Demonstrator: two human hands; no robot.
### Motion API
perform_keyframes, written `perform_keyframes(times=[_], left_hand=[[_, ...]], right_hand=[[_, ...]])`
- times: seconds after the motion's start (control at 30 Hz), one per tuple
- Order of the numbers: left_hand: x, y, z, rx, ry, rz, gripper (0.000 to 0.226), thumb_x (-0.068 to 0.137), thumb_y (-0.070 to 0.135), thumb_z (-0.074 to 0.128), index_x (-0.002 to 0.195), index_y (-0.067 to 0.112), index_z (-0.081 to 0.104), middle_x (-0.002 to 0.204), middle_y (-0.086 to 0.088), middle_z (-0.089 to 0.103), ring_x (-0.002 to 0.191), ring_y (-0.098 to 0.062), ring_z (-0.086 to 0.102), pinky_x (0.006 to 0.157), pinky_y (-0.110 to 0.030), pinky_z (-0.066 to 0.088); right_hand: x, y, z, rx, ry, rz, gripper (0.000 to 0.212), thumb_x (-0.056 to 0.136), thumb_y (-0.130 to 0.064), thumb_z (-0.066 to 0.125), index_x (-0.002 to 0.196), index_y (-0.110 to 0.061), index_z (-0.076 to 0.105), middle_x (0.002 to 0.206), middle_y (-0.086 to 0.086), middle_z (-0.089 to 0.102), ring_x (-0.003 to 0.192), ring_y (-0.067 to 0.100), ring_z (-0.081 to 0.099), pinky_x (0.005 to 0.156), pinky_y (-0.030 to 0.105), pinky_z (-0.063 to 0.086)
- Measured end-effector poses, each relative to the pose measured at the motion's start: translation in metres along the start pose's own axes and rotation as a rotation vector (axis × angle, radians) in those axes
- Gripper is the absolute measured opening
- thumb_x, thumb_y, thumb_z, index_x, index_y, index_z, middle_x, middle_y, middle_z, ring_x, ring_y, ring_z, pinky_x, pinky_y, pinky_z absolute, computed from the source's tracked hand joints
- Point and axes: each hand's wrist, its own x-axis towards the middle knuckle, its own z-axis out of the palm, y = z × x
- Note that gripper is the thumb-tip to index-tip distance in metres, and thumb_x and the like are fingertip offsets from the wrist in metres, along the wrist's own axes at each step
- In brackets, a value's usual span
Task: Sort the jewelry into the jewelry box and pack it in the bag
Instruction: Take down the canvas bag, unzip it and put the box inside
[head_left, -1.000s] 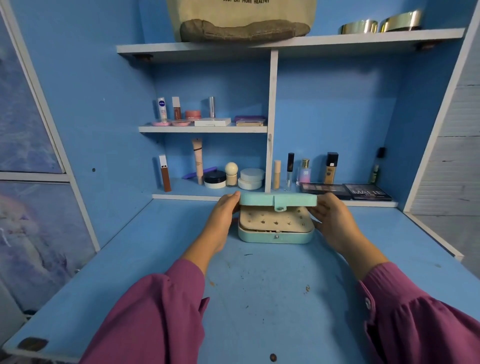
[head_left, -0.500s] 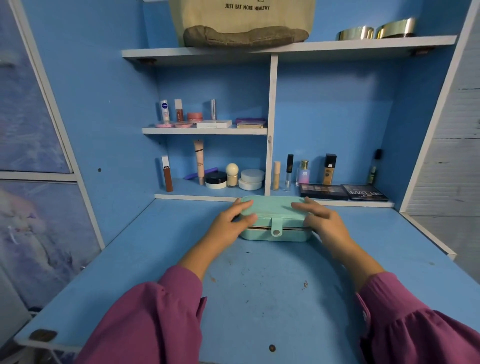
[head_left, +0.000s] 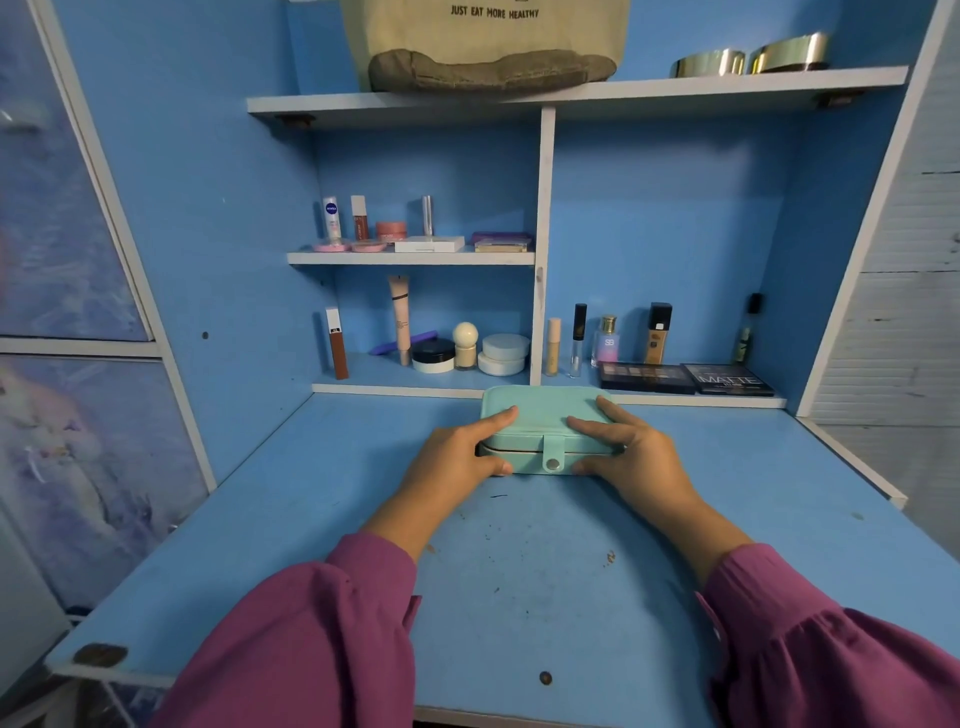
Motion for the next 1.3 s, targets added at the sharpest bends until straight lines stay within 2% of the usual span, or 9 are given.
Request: perform_keyframes(times=[0.2, 0.33, 0.47, 0.57, 0.67, 0.97, 1.03, 1.17, 1.3], left_hand=[[0.001, 0.001, -0.001, 0.014, -0.009, -0.013, 0.060, 0.079, 0.019, 0.074, 0.129, 0.046, 0.053, 0.083, 0.001, 0.060, 0.070, -0.009, 0.049, 0.075, -0.022, 0.046], [0.001, 0.000, -0.001, 0.014, -0.019, -0.010, 0.059, 0.080, 0.019, 0.073, 0.129, 0.045, 0.053, 0.087, -0.005, 0.064, 0.075, -0.014, 0.053, 0.078, -0.024, 0.047], [0.001, 0.000, -0.002, 0.031, -0.021, -0.008, 0.059, 0.080, 0.021, 0.073, 0.129, 0.047, 0.052, 0.091, -0.010, 0.066, 0.079, -0.016, 0.056, 0.080, -0.026, 0.048], [0.001, 0.000, -0.001, 0.034, -0.024, -0.012, 0.059, 0.080, 0.021, 0.073, 0.129, 0.048, 0.052, 0.094, -0.009, 0.067, 0.086, -0.019, 0.060, 0.082, -0.027, 0.049], [0.001, 0.000, -0.002, 0.045, -0.026, -0.022, 0.059, 0.080, 0.022, 0.073, 0.129, 0.048, 0.051, 0.095, -0.006, 0.067, 0.088, -0.018, 0.060, 0.084, -0.028, 0.050], [0.001, 0.000, -0.002, 0.046, -0.032, -0.009, 0.058, 0.082, 0.022, 0.072, 0.130, 0.046, 0.051, 0.095, -0.004, 0.069, 0.090, -0.018, 0.061, 0.085, -0.028, 0.050], [0.001, 0.001, -0.002, 0.068, -0.029, 0.001, 0.058, 0.083, 0.023, 0.071, 0.131, 0.046, 0.050, 0.094, -0.004, 0.067, 0.087, -0.018, 0.059, 0.081, -0.025, 0.049], [-0.001, 0.000, 0.000, 0.115, -0.012, 0.036, 0.060, 0.084, 0.023, 0.070, 0.135, 0.046, 0.046, 0.085, -0.005, 0.058, 0.076, -0.015, 0.052, 0.077, -0.025, 0.047], [0.001, -0.002, 0.004, 0.064, 0.007, 0.027, 0.060, 0.084, 0.020, 0.070, 0.133, 0.047, 0.048, 0.081, -0.003, 0.061, 0.067, -0.010, 0.048, 0.068, -0.018, 0.044]], right_hand=[[-0.004, -0.002, 0.002, -0.104, -0.109, -0.075, 0.049, 0.075, -0.012, 0.076, 0.119, -0.025, 0.057, 0.146, -0.005, 0.030, 0.126, 0.003, 0.034, 0.100, 0.014, 0.024], [-0.002, -0.002, 0.012, -0.066, -0.040, -0.080, 0.043, 0.079, -0.028, 0.075, 0.116, -0.020, 0.055, 0.130, -0.012, 0.029, 0.122, 0.001, 0.030, 0.099, 0.014, 0.021], [-0.001, 0.000, 0.016, -0.164, -0.014, -0.121, 0.048, 0.076, -0.027, 0.078, 0.116, -0.017, 0.054, 0.130, -0.007, 0.031, 0.120, 0.004, 0.030, 0.099, 0.014, 0.022], [0.000, 0.000, 0.016, -0.186, -0.004, -0.128, 0.047, 0.076, -0.026, 0.079, 0.114, -0.016, 0.053, 0.132, -0.003, 0.034, 0.124, 0.012, 0.034, 0.099, 0.015, 0.025], [-0.001, -0.001, 0.016, -0.200, -0.004, -0.131, 0.047, 0.076, -0.027, 0.079, 0.113, -0.016, 0.053, 0.134, -0.001, 0.034, 0.122, 0.011, 0.034, 0.098, 0.015, 0.025], [0.000, 0.001, 0.020, -0.245, 0.024, -0.135, 0.045, 0.075, -0.030, 0.079, 0.110, -0.020, 0.053, 0.137, 0.001, 0.036, 0.125, 0.022, 0.037, 0.105, 0.032, 0.035], [0.000, 0.002, 0.019, -0.224, 0.034, -0.141, 0.045, 0.074, -0.028, 0.080, 0.109, -0.019, 0.054, 0.135, 0.000, 0.037, 0.124, 0.019, 0.037, 0.104, 0.028, 0.034], [-0.002, 0.002, 0.012, -0.035, 0.000, -0.077, 0.040, 0.075, -0.024, 0.079, 0.109, -0.022, 0.059, 0.130, -0.009, 0.034, 0.122, 0.003, 0.034, 0.096, 0.011, 0.023], [0.001, 0.003, 0.006, 0.172, 0.071, 0.017, 0.016, 0.089, -0.023, 0.065, 0.103, -0.020, 0.070, 0.133, -0.009, 0.044, 0.122, 0.004, 0.040, 0.095, 0.017, 0.026]])
